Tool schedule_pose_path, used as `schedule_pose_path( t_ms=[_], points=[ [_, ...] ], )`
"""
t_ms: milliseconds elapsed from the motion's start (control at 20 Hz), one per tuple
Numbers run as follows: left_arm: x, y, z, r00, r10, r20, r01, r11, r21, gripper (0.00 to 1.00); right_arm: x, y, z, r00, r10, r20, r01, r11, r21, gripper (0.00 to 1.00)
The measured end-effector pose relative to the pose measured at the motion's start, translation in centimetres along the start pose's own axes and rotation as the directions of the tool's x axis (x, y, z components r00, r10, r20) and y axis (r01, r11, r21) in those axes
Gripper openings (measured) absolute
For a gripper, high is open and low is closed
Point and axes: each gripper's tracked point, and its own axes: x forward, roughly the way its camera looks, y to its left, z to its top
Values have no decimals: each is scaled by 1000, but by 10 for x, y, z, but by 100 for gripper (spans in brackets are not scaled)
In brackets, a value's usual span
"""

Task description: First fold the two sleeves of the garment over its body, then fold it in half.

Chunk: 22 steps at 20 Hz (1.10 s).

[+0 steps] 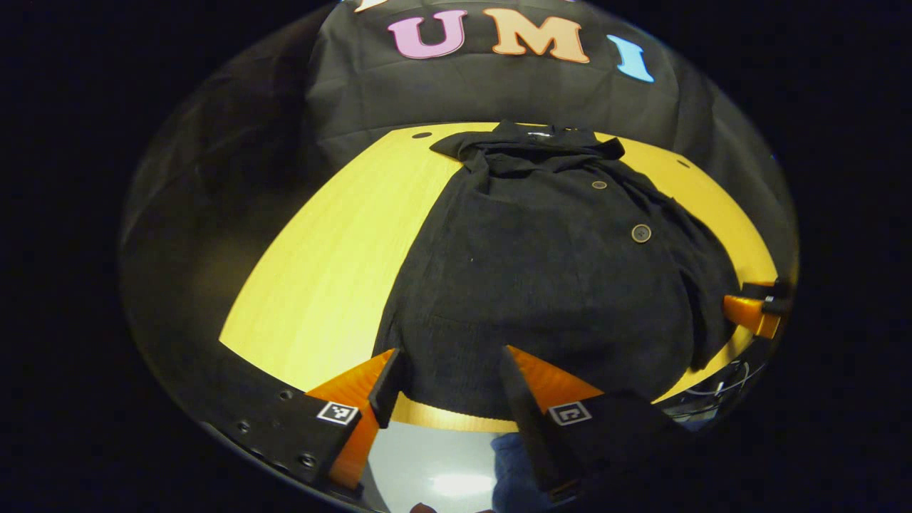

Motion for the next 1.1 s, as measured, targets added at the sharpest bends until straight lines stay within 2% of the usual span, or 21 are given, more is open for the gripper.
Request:
schedule_pose_path(
  t_ms=[50, 150, 200, 250, 300, 350, 400, 450, 500, 550, 600, 800, 1050, 1100],
  points=[
    [2, -1, 1, 1000, -7, 5, 7, 1000, -5, 77, 0, 0, -1, 1000, -4, -6, 4, 1000, 8, 94],
    [3, -2, -2, 1000, -30, 7, 30, 999, 15, 74, -1, 3, -1, 1000, -6, -15, 6, 1000, 5, 93],
    [2, -4, -2, 999, -45, 3, 45, 999, 19, 72, -1, 5, -1, 1000, -2, -18, 2, 1000, -4, 89],
    [2, -7, -3, 998, -57, -1, 57, 998, 29, 65, -2, 8, -1, 1000, 4, -19, -4, 1000, -16, 89],
    [2, -12, -1, 997, -71, 1, 71, 997, 38, 58, -2, 10, -3, 1000, 9, -18, -9, 1000, -23, 76],
    [3, -19, 2, 996, -91, 9, 90, 995, 50, 46, -1, 13, -3, 1000, 14, -10, -14, 999, -29, 70],
    [4, -22, 1, 995, -98, 18, 97, 993, 61, 34, -1, 17, -5, 1000, 28, -2, -28, 999, -33, 58],
    [4, -24, 1, 994, -108, 23, 106, 992, 66, 22, -2, 22, -5, 1000, 28, 6, -28, 999, -30, 51],
    [5, -24, 0, 994, -104, 24, 102, 993, 63, 18, -3, 25, -6, 999, 33, 9, -33, 999, -29, 31],
    [5, -25, 0, 994, -107, 19, 106, 992, 64, 7, -6, 27, -7, 1000, 27, 10, -27, 999, -30, 27],
    [4, -26, 0, 993, -113, 13, 112, 991, 67, 7, -4, 28, -6, 999, 33, 11, -32, 998, -48, 16],
    [3, -26, 2, 992, -125, 5, 125, 992, 31, 0, -4, 28, -5, 999, 31, 8, -30, 996, -79, 4],
    [2, -27, 4, 995, -104, 9, 103, 994, 24, 0, -5, 29, -5, 999, 50, -4, -50, 997, -65, 0],
    [2, -27, 3, 995, -103, 7, 103, 994, 20, 0, -5, 29, -4, 998, 56, -8, -57, 997, -51, 2]
  ],
)
